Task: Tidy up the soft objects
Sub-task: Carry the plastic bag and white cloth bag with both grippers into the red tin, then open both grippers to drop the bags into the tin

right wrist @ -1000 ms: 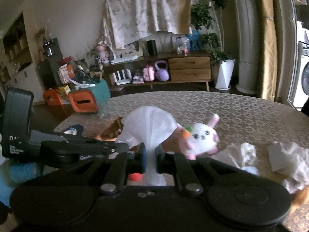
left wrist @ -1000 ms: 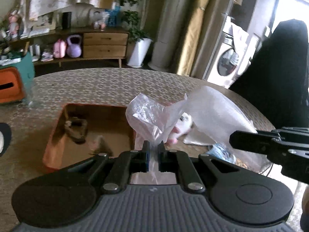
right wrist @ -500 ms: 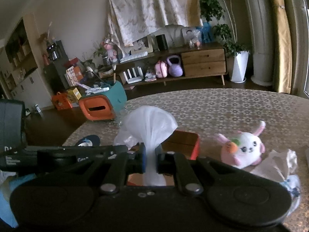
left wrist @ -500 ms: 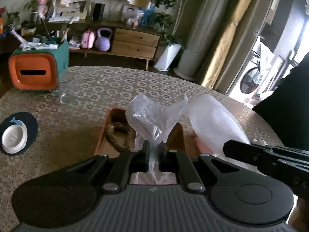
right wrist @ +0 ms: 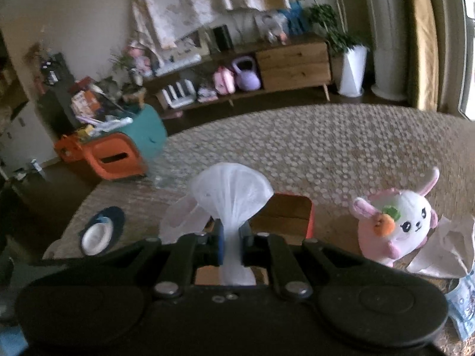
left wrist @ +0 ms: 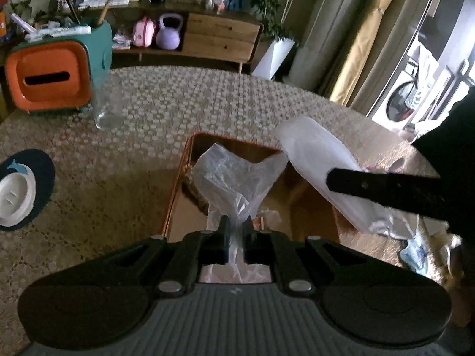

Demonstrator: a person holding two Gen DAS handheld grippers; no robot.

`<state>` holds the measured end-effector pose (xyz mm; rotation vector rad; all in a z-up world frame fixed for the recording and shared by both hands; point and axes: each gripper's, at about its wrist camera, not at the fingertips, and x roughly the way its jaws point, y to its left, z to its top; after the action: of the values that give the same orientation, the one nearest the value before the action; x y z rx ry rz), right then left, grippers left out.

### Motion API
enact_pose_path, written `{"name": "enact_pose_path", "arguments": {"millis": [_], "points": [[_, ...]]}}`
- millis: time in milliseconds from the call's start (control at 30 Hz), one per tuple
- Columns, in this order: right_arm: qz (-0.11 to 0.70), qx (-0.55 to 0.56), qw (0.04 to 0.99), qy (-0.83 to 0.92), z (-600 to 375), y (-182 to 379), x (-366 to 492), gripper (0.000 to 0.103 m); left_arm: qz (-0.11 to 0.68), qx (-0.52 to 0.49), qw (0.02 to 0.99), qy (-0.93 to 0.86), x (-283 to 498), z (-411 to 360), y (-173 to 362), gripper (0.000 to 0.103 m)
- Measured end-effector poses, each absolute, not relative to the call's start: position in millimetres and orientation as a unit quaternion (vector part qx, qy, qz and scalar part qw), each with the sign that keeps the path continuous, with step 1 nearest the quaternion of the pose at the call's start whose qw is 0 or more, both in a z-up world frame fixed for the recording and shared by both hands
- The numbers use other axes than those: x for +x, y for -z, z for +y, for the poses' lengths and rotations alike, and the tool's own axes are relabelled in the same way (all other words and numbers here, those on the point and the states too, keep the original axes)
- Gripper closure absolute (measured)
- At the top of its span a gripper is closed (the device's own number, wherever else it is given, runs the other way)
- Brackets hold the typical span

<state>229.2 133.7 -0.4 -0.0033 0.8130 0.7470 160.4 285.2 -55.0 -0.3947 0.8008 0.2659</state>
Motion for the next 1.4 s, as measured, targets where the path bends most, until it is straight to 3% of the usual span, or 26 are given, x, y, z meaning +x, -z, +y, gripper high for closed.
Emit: {"name": "enact_pose_path", "arguments": {"millis": [533, 1300, 1400], "points": [[0.438, -0.05, 0.842, -0.311, 169, 59, 266, 0.092, 0.43, -0.149, 0.881, -0.131, 186, 280, 95, 0.095], [0.442, -0.102, 0.832, -0.321, 176, 73, 265, 0.08, 0.444, -0.102, 0.88, -0.137, 195, 283, 104, 0.093], [0.44, -0.098, 0.83, -0.328, 173, 72, 263, 0.073, 0.443, -0.102, 0.88, -0.136, 195, 282, 104, 0.092]]}}
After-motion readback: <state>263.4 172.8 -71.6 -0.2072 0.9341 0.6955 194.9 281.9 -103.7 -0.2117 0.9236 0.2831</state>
